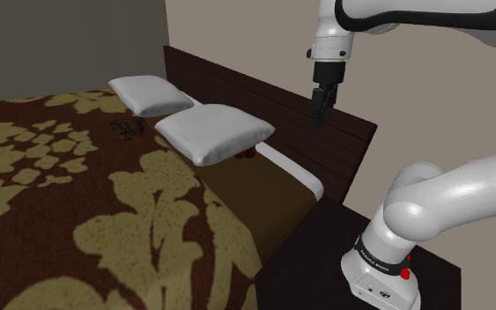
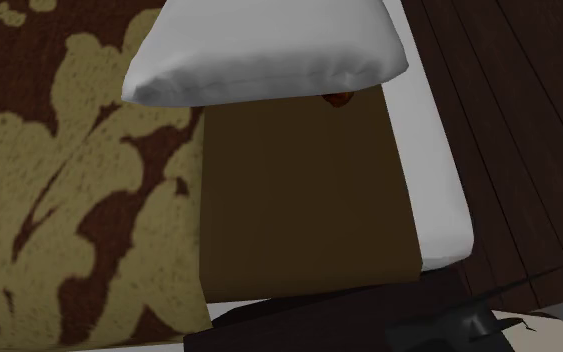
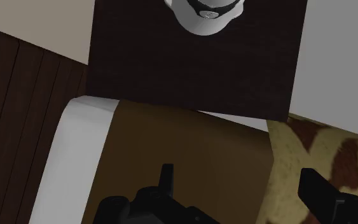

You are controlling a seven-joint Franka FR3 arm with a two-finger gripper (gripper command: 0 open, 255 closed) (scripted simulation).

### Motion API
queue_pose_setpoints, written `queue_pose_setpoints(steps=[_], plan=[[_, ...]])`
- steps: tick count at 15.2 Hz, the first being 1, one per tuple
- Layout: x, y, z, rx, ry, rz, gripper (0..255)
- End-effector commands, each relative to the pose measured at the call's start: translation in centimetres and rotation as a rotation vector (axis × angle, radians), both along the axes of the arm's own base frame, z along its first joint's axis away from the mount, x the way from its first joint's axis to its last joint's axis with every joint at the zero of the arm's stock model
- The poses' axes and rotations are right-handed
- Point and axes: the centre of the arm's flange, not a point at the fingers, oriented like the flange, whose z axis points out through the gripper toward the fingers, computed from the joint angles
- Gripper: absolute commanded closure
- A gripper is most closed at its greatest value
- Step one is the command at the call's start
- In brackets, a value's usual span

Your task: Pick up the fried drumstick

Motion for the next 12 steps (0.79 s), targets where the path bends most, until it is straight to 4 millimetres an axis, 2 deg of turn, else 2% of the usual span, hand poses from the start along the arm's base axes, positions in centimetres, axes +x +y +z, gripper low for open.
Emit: queue_pose_setpoints(steps=[1, 12], plan=[[0.0, 0.0, 0.0, 0.0, 0.0, 0.0, 0], [6.2, -5.6, -9.6, 0.015, -0.196, 0.219, 0]])
